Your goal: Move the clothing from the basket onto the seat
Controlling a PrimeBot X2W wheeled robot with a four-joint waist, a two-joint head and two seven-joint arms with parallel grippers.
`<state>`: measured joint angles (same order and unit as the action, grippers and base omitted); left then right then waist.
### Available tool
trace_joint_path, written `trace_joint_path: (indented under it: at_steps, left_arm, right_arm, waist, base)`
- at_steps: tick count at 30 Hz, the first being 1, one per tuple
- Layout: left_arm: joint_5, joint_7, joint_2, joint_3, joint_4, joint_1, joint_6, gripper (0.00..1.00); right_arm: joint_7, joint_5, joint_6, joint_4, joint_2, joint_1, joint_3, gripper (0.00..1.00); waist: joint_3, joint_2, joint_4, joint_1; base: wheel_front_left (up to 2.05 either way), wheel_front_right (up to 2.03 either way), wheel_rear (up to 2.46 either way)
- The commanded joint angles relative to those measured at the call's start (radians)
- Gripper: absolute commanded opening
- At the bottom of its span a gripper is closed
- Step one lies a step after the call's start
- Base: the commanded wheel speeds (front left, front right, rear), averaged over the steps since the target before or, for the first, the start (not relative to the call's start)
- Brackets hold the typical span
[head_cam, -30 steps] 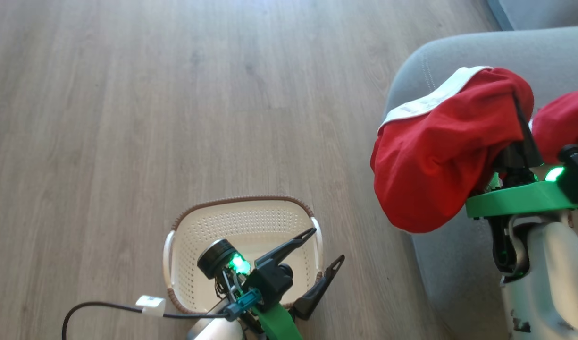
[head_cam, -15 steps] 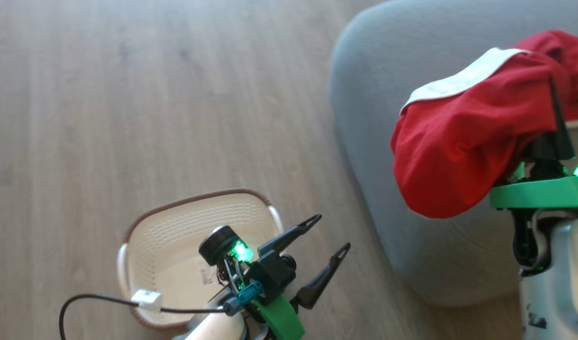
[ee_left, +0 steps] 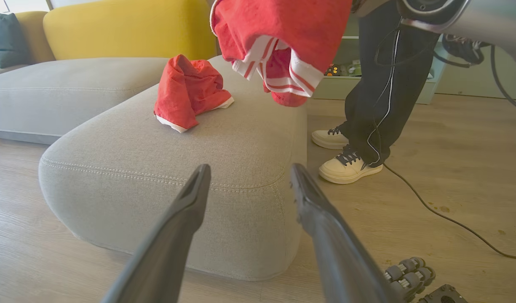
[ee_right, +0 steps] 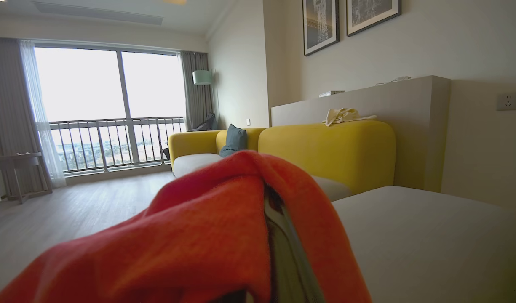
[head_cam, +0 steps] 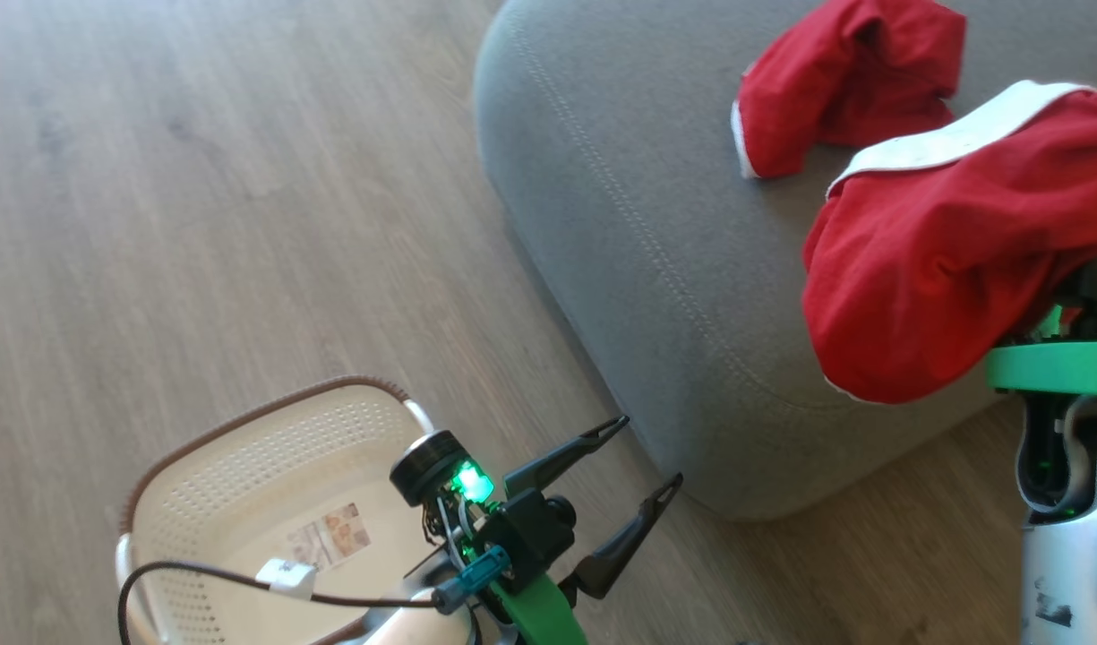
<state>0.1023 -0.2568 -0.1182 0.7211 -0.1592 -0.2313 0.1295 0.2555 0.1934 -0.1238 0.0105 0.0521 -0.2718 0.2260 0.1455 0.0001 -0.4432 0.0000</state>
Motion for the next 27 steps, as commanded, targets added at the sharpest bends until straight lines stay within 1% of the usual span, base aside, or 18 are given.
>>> trace_joint_path:
  at_steps: [1,8,17,23,27]
  left_arm:
    - [-0.007,-0.005,-0.001,-0.022,0.04,-0.041,0.001,1.0]
    - [-0.01,-0.005,0.002,-0.012,0.046,-0.049,0.001,1.0]
    - [-0.004,-0.005,0.0,0.01,0.041,-0.045,0.001,1.0]
    - [-0.005,-0.005,-0.009,0.022,0.043,-0.061,0.001,1.0]
    - [-0.01,-0.005,-0.031,0.021,0.05,-0.074,0.001,1.0]
  right_arm:
    - [0.006,-0.004,-0.007,-0.048,-0.001,-0.008,-0.014,0.0]
    - [0.006,0.018,-0.007,-0.058,-0.002,0.01,0.017,0.0]
    - [0.006,0.023,-0.007,-0.05,-0.002,0.01,0.031,0.0]
    - [0.006,-0.005,-0.007,-0.037,0.007,-0.05,0.064,0.0]
    - [0.006,0.0,-0.007,-0.028,0.026,-0.12,0.133,0.0]
  waist:
    - [0.019,-0.0001,-0.032,0.0]
    - [0.04,-0.0001,-0.057,0.0]
    - [0.036,-0.0001,-0.041,0.0]
    - [0.071,-0.0001,-0.026,0.0]
    - [0.124,-0.0001,-0.022,0.0]
  base:
    - [0.0,0.0,0.0]
    - [0.0,0.0,0.0]
    - [0.0,0.0,0.0]
    - [0.0,0.0,0.0]
    - [0.0,0.0,0.0]
